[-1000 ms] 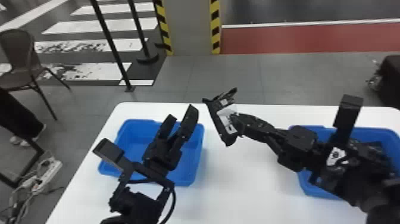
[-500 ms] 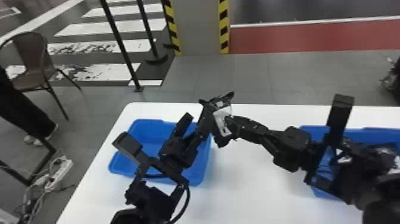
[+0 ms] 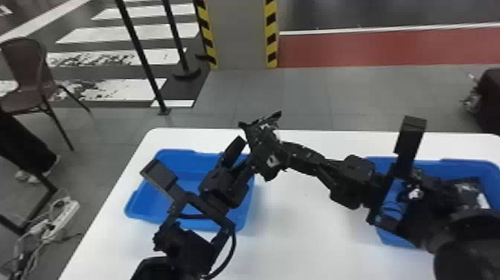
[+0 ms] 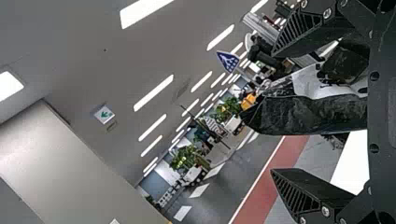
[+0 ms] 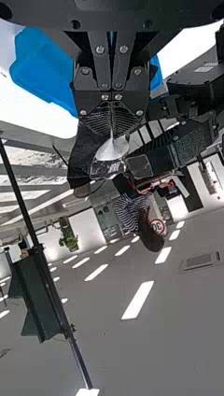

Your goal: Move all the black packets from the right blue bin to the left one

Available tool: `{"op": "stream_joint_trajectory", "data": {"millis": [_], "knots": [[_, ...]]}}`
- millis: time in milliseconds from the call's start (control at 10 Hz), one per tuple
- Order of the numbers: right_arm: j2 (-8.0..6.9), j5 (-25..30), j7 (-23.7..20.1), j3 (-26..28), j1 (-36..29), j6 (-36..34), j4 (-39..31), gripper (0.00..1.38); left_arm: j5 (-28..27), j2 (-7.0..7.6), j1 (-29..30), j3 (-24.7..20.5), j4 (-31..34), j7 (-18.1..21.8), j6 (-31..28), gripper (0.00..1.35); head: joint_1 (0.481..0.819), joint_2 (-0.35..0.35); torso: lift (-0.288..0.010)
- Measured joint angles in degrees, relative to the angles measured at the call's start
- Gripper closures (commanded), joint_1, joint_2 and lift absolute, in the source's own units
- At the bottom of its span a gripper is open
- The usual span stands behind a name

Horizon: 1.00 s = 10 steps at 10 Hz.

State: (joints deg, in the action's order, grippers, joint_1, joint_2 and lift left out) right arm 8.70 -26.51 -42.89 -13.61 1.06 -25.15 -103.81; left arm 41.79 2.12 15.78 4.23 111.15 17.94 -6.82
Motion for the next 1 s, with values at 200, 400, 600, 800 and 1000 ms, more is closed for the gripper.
{"op": "stream_joint_trajectory", "data": {"millis": [200,400,600,800,1000], "knots": [[-0.02,-0.2,0.0,-1.1,1.6,0.5,1.8,1.13,0.0,-0.01,-0.5,0.0,0.0,0.3,-1.3,0.75,0.695,0.167,-0.11],[-0.08,-0.6,0.0,-1.9,2.1,0.7,2.3,1.13,-0.5,0.01,-0.8,-0.1,0.2,0.1,-3.2,1.22,0.695,0.167,-0.11],[-0.23,-1.0,0.0,-2.6,2.6,1.1,3.2,1.13,-1.5,-0.6,-0.3,-0.9,0.5,-0.5,-0.6,1.23,0.695,0.184,-0.11],[-0.3,-1.6,0.0,-2.6,3.3,1.6,4.1,0.76,-1.6,-1.34,0.3,-1.5,0.6,-0.8,2.0,1.23,0.695,0.204,-0.11],[-0.44,-2.3,-0.5,-2.3,3.8,3.8,5.6,0.02,-2.6,-1.47,0.6,-2.1,0.5,-2.4,3.4,1.23,0.695,0.208,-0.11]]}}
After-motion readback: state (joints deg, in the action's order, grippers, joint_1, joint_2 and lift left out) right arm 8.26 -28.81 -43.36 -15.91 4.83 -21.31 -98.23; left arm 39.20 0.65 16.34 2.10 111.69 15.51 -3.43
